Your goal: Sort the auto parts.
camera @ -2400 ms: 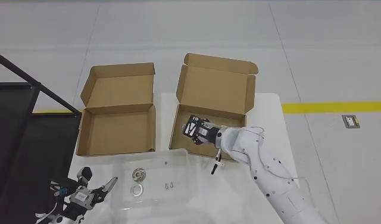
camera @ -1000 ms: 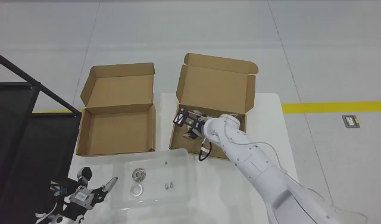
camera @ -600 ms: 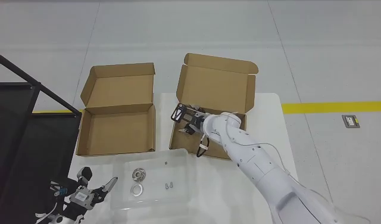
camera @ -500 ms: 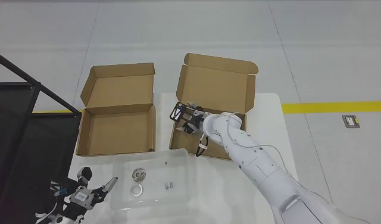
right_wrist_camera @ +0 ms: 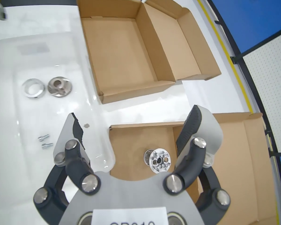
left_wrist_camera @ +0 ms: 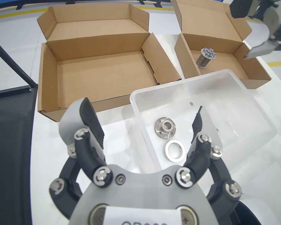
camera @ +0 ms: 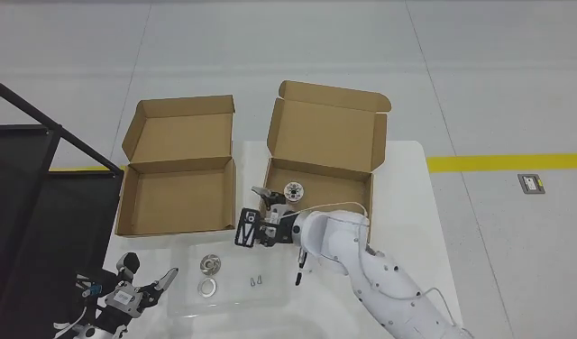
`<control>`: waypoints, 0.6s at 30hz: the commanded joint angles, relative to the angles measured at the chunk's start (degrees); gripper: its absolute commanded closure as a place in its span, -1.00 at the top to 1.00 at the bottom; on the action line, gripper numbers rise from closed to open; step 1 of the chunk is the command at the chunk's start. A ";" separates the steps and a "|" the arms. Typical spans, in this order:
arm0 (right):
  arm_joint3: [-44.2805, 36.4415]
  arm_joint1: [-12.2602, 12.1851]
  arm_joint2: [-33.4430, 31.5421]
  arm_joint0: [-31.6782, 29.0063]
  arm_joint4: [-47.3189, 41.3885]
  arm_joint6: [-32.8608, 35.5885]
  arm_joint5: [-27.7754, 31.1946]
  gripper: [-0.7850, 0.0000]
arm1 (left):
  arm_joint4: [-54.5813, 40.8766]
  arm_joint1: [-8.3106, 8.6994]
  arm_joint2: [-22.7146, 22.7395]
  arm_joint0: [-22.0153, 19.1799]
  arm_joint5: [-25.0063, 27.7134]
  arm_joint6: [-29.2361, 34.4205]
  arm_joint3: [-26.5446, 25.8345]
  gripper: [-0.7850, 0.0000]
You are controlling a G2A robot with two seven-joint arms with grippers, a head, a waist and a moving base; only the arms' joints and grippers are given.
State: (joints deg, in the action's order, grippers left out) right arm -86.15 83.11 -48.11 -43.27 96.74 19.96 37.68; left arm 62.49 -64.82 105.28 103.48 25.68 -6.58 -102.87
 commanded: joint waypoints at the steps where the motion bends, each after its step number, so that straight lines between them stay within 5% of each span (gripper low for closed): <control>1: -2.35 -0.15 0.48 -1.03 0.61 0.48 1.21 1.00 | 0.00 0.00 0.00 0.00 0.00 0.00 0.00 1.00; 14: -1.43 -0.24 -0.44 -1.83 0.07 -0.90 -0.60 1.00 | 0.00 0.00 0.00 0.00 0.00 0.00 0.00 1.00; 18: 0.58 0.15 2.48 0.04 0.78 -0.23 4.84 1.00 | 0.00 0.00 0.00 0.00 0.00 0.00 0.00 1.00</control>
State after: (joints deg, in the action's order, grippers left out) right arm -86.04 83.08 -46.77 -43.77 97.58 19.50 40.34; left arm 62.49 -64.82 105.28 103.48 25.68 -6.58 -102.87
